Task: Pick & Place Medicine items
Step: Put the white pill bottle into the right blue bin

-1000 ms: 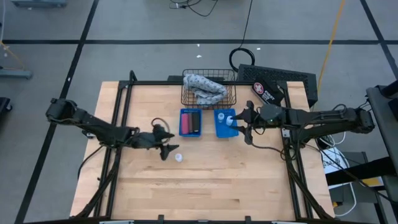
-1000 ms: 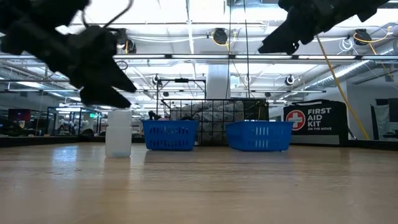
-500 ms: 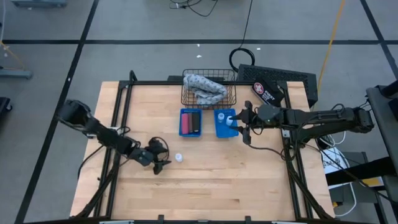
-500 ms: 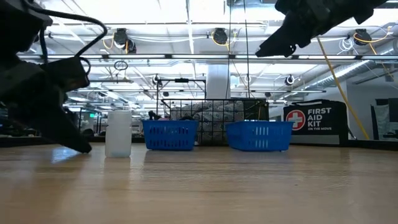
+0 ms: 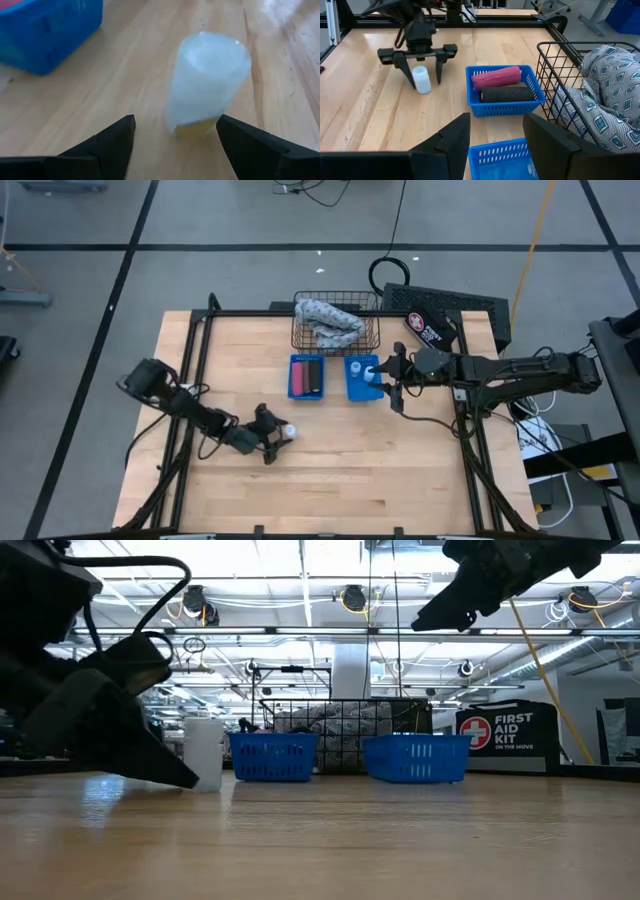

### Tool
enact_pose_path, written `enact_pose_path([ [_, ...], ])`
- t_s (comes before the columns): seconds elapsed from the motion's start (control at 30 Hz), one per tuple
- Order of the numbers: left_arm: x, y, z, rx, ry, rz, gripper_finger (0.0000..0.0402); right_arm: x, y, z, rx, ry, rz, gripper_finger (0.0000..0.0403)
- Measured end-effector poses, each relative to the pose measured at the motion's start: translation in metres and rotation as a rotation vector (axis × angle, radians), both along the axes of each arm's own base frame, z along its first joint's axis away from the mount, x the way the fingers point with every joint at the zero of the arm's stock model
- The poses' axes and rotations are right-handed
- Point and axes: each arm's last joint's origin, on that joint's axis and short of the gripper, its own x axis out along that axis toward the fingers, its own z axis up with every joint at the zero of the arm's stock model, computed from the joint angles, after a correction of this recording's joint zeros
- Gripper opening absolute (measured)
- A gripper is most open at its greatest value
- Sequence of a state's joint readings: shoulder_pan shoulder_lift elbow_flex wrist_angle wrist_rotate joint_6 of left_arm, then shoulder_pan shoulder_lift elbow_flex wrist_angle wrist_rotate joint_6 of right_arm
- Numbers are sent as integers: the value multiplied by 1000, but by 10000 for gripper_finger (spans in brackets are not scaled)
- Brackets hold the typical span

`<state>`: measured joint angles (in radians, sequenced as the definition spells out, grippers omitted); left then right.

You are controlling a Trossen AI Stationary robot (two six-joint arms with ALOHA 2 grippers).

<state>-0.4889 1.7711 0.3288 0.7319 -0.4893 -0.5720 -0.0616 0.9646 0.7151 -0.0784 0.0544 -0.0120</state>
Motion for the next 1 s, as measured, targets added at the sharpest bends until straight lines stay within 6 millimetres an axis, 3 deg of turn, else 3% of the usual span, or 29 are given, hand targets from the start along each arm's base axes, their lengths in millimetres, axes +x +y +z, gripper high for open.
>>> enact_pose_path([
  [0.27,21,-11,-5,90,-2,-44,285,0,0,0,0,0,0,171],
  [0.63,17,-15,-8,91,28,-39,279,0,0,0,10,0,-1,171],
  [0.8,16,-15,-8,98,34,-43,223,10,6,-5,35,-11,18,171],
  [1.0,17,-14,-7,96,14,-30,147,42,27,-18,-19,-84,131,171],
])
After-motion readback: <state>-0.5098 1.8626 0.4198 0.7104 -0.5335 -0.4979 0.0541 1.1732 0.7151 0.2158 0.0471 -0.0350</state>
